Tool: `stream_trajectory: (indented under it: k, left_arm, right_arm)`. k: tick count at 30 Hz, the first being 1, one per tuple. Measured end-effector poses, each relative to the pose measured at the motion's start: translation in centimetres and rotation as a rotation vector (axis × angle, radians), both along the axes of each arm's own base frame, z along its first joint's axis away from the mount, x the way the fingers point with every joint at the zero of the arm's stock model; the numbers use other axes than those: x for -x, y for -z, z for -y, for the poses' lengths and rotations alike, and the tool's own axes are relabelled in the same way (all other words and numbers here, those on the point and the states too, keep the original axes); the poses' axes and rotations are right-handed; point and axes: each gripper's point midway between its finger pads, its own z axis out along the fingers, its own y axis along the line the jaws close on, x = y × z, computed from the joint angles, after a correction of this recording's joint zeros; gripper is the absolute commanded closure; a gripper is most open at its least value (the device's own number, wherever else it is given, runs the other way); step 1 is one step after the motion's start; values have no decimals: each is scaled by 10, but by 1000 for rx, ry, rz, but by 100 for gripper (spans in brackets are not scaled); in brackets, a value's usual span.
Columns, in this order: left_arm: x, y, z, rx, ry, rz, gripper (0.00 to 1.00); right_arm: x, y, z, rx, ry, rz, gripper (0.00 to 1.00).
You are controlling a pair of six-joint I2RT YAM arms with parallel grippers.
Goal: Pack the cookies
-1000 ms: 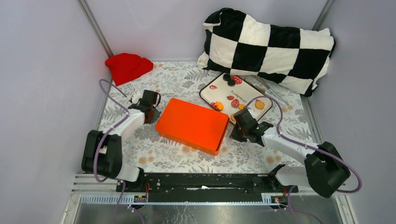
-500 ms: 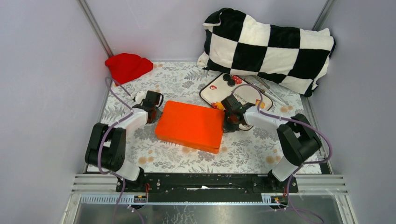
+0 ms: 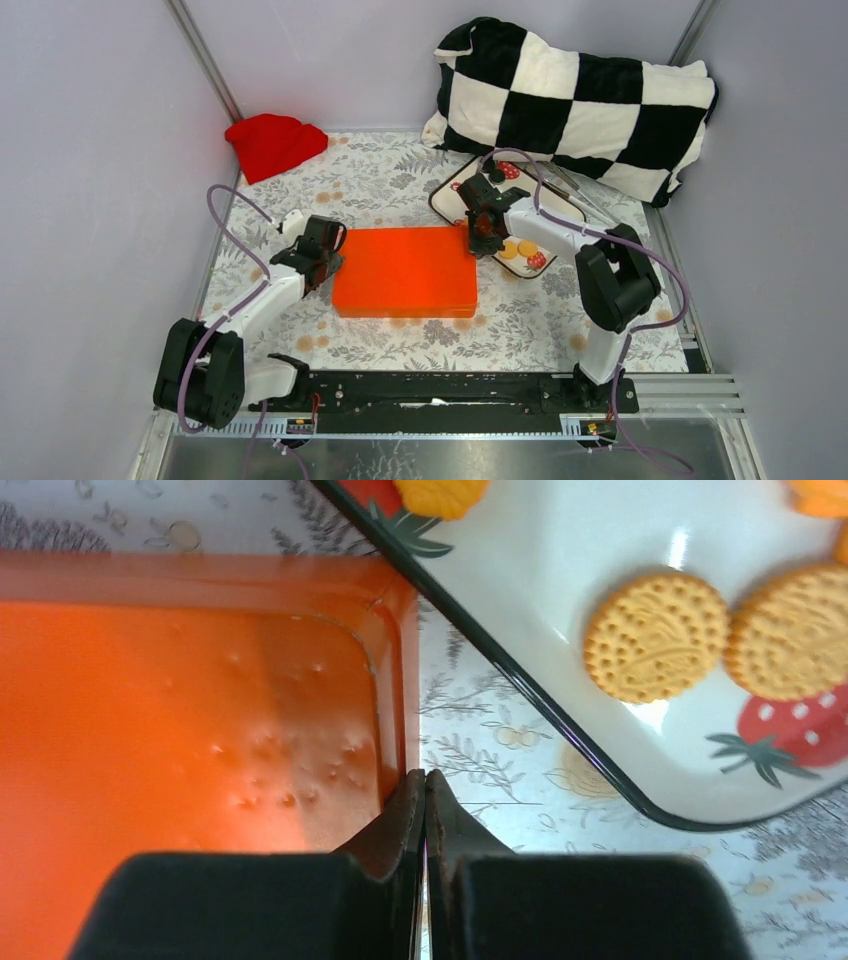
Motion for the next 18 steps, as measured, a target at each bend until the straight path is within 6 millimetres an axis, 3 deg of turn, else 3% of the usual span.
stream_trajectory:
  k: [3, 6, 10, 12, 15, 18]
  left_arm:
    - [6, 7, 10, 25, 38, -33, 100]
    - [13, 21, 21, 48, 73, -89, 100]
    - [24, 33, 39, 88, 128, -154, 100]
    - [28, 35, 45, 97, 147, -167, 100]
    - [30, 35, 49, 104, 159, -175, 100]
    - [33, 35, 49, 103, 163, -182, 100]
  right_arm:
    - [0, -11, 14, 50, 44, 63, 100]
    - [2, -39, 25, 73, 72, 155, 100]
    - [10, -90, 8, 29, 32, 300, 100]
    - [19, -104, -9, 8, -15, 331, 100]
    - [38, -100, -25, 0, -68, 319, 100]
    - [62, -69, -22, 19, -84, 253, 100]
